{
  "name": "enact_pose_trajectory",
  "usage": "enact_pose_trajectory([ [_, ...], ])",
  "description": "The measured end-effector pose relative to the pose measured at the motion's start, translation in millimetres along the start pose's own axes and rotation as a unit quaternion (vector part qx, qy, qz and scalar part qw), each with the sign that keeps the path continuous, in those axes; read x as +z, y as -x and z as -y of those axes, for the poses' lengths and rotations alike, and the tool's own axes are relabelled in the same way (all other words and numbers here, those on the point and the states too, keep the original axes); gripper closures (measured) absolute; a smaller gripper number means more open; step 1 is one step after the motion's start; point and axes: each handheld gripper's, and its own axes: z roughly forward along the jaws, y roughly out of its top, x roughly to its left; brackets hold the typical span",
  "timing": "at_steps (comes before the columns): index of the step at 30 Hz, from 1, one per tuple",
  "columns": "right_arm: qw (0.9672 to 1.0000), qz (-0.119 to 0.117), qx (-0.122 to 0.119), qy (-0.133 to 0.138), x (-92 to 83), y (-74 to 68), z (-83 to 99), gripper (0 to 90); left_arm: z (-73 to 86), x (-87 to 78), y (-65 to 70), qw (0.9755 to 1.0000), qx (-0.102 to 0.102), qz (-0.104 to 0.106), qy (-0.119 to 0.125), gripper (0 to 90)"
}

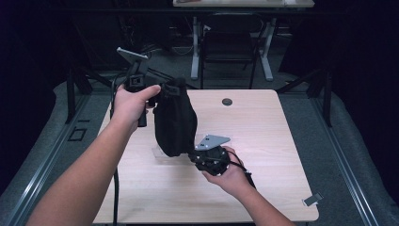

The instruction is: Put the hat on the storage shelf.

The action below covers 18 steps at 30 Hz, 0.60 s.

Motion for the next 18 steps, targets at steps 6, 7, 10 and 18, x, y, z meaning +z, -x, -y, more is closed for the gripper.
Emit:
enact_pose_trajectory([
  [6, 0.9999, 0.011, -0.008, -0.005, 3.5, -3.0, -3.5, 80.7, -0.1, 1.7, 1.8, 1.0000, 0.007, -0.002, -0.002, 84.1],
  [7, 0.9998, 0.013, -0.011, -0.009, 3.0, -2.7, -3.9, 81.2, -0.1, 1.7, 1.7, 1.0000, 0.007, -0.002, -0.001, 84.0],
  [10, 0.9998, 0.012, -0.013, -0.009, 3.4, -3.0, -4.1, 82.2, -0.2, 1.8, 1.7, 1.0000, 0.006, -0.002, 0.000, 84.0],
  [18, 0.9998, 0.009, -0.014, -0.014, 5.1, -2.9, -6.3, 81.1, -0.3, 2.7, 2.1, 1.0000, 0.008, -0.003, 0.001, 83.8],
])
